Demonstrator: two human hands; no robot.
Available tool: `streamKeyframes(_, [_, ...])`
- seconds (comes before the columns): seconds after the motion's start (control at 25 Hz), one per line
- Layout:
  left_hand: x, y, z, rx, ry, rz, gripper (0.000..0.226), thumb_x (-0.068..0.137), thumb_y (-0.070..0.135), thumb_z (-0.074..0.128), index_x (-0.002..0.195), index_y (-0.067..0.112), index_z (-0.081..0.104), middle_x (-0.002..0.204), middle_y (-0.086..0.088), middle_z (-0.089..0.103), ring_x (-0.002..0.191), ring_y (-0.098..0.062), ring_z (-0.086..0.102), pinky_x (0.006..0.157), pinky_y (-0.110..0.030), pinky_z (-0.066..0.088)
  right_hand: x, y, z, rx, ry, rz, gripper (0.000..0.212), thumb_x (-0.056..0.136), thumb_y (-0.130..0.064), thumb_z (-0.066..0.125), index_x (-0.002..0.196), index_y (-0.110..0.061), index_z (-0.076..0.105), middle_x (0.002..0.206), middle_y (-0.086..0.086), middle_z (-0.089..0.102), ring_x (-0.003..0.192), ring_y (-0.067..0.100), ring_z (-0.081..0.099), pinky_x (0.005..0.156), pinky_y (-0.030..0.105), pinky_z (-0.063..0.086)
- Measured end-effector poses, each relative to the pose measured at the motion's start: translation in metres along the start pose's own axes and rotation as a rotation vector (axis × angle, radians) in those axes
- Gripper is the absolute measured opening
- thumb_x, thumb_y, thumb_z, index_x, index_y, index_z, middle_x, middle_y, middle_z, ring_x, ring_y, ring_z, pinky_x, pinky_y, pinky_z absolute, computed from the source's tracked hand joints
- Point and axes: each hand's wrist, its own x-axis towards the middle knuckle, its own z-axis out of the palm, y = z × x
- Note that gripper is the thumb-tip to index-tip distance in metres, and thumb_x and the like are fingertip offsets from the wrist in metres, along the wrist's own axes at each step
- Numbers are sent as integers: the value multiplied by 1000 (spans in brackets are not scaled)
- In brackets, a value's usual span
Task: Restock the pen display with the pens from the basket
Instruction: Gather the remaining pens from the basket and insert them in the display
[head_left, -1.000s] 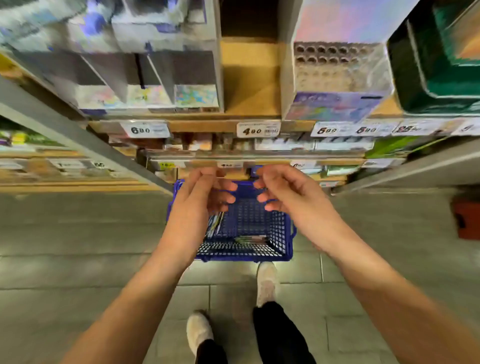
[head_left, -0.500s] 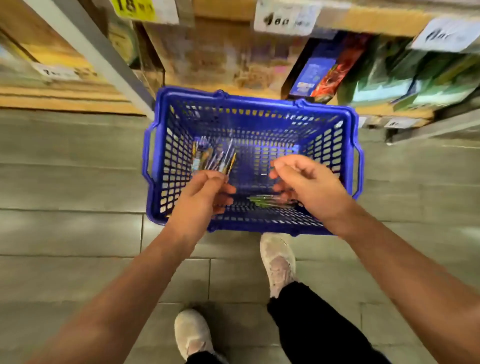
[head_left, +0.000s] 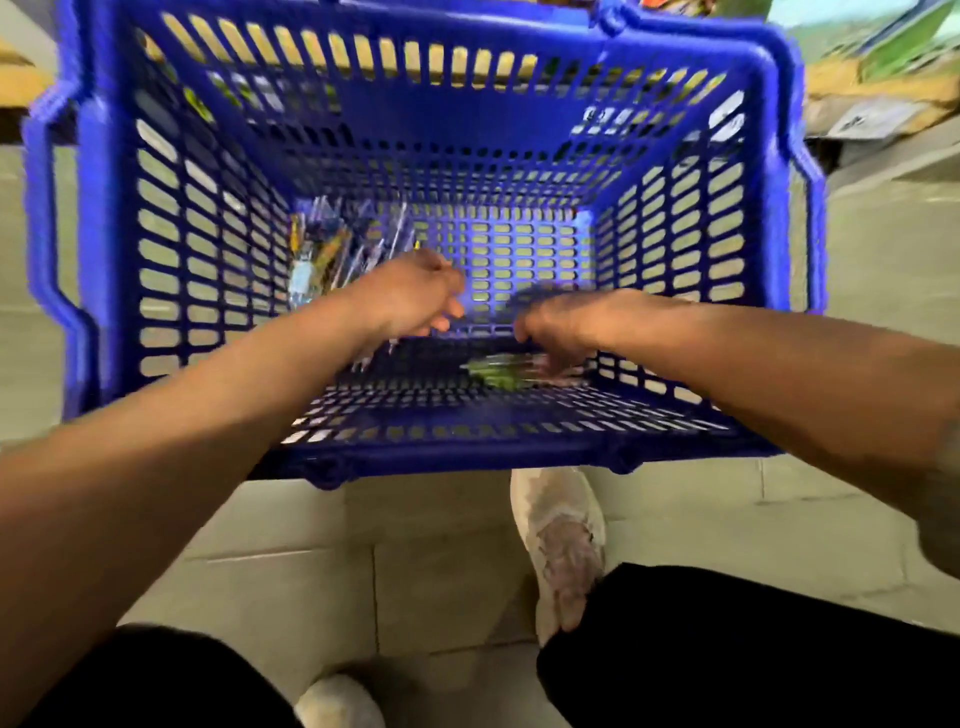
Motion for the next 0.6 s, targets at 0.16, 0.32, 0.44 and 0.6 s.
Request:
streamKeyframes(0.16, [22,2,-11,159,-14,70,16,106,21,43,106,10,55,85,-4,66,64,-16,59,59,-25,43,29,3,28,32,64,-20,77,90,-29,67,154,-15,26,157,11,37,131,31,52,102,38,50])
streamKeyframes(0.32, [26,2,-12,214,-36,83,17,106,22,45,107,10,57,93,-9,68,73,-22,61,63,-28,45,34,7,29,52,208,-80,63,84,-31,64,141,-15,41,145,10,50,133,28,50,108,37,44])
streamKeyframes(0.44, [24,-1,-13,284,-76,55,20,108,24,43,115,12,57,98,-8,67,78,-21,61,67,-27,47,37,10,20,111,359,-76,50,83,-22,67,129,-17,47,128,8,56,115,30,59,92,41,53])
streamKeyframes(0.6, [33,-6,-15,217,-51,7,18,108,26,44,116,16,56,98,-7,67,80,-20,60,65,-26,45,43,15,9,190,424,30,64,85,-30,77,136,-12,43,135,11,52,109,32,60,83,42,56])
